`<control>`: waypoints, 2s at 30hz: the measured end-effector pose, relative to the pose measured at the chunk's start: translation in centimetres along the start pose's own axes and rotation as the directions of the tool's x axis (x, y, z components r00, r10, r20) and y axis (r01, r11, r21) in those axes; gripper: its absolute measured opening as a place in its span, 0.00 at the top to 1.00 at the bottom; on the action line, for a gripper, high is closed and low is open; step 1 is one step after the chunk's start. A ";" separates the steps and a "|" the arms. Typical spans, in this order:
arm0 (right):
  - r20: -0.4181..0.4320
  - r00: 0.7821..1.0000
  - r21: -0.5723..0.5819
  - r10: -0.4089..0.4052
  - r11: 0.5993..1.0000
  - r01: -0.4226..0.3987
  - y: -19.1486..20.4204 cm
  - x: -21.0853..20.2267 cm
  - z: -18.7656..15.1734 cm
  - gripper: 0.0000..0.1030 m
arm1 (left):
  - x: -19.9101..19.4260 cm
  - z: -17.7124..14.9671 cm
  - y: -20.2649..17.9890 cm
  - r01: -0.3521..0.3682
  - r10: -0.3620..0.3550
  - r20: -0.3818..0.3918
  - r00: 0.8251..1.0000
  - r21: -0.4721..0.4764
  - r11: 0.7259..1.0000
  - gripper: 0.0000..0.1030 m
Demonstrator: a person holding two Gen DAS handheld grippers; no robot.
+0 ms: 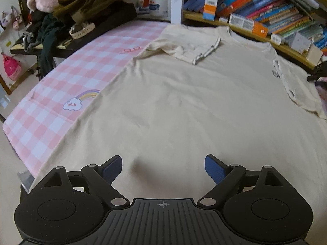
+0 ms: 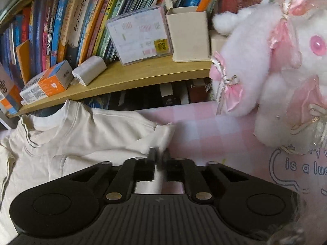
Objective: Fold clothes
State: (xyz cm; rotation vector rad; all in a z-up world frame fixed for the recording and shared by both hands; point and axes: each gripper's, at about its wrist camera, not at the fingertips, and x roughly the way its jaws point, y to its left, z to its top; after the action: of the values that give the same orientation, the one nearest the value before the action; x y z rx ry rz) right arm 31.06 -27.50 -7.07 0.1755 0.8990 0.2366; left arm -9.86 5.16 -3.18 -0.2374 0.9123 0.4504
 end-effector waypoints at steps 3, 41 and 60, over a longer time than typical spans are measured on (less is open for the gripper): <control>0.052 0.998 -0.025 0.033 0.999 -0.032 0.0 -2.1 -0.8 0.62 | -0.4 0.1 0.6 0.009 -0.009 0.036 0.999 -0.014 1.000 0.12; 0.192 0.960 -0.013 -0.206 0.977 0.212 14.0 -27.9 -34.8 0.03 | -2.7 -2.0 10.3 0.217 -0.267 0.130 0.955 0.305 0.927 0.06; 0.143 0.950 0.113 -0.279 0.958 0.264 14.5 -31.0 -41.3 0.03 | -4.1 -4.5 16.2 0.217 -0.253 0.099 0.962 0.282 0.935 0.06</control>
State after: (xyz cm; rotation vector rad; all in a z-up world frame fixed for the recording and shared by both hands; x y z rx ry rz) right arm -21.99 -20.03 -5.37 0.1523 0.7670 -0.0757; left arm -22.87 16.60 -2.73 -0.0651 0.7907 0.1153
